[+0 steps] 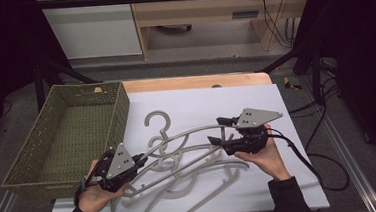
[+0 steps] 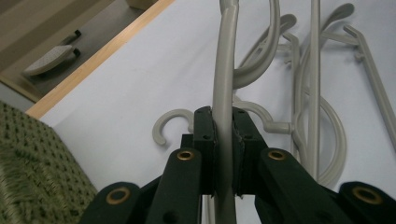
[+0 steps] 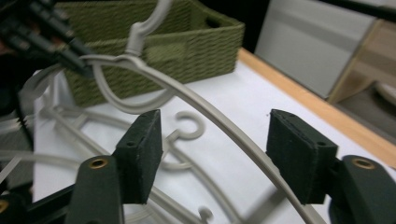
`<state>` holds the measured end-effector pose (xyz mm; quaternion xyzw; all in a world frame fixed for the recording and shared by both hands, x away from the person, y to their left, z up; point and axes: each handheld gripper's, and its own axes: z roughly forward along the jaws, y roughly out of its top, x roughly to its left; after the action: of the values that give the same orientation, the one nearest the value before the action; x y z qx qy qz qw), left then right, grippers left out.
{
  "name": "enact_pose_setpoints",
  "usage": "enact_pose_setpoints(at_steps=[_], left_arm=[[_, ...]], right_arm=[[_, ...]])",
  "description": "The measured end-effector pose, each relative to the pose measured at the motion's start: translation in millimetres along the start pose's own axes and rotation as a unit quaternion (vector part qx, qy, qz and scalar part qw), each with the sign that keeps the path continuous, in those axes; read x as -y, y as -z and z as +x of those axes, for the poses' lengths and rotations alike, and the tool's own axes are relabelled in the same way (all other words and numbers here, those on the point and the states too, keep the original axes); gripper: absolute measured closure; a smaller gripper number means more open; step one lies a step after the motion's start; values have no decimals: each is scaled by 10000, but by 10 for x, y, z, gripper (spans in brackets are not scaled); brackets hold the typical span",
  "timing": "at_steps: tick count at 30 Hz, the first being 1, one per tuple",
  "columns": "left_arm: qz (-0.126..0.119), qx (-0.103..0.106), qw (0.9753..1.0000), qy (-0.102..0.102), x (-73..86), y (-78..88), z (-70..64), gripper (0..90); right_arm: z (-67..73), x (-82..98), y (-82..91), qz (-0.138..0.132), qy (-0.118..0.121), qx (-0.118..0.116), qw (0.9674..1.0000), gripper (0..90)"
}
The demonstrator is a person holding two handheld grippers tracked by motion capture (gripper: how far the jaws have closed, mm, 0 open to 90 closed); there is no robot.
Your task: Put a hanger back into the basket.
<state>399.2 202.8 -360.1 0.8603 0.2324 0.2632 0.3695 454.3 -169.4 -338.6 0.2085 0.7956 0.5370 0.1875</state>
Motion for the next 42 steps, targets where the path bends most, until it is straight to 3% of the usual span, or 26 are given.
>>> enact_pose_setpoints(at_steps=[6,13,20,28,35,42], left_arm=[[-26,-229,9990,381,4,110,105,825],[-221,-609,9957,667,23,353,293,824],[-344,-966,9904,924,94,567,514,824],[-311,-1295,9841,1178,175,702,799,824],[-182,-1503,9820,1127,167,806,1073,824],[-51,-1570,9821,1038,229,884,1397,823]], right_arm=[[-126,59,188,-290,-442,533,9972,193],[-228,186,329,-244,-786,882,9927,131],[-304,320,395,-223,-1049,1215,9868,94],[-339,510,385,-11,-1243,1397,9824,84],[-313,623,399,123,-1285,1476,9806,76],[-289,654,410,177,-1282,1476,9805,70]])
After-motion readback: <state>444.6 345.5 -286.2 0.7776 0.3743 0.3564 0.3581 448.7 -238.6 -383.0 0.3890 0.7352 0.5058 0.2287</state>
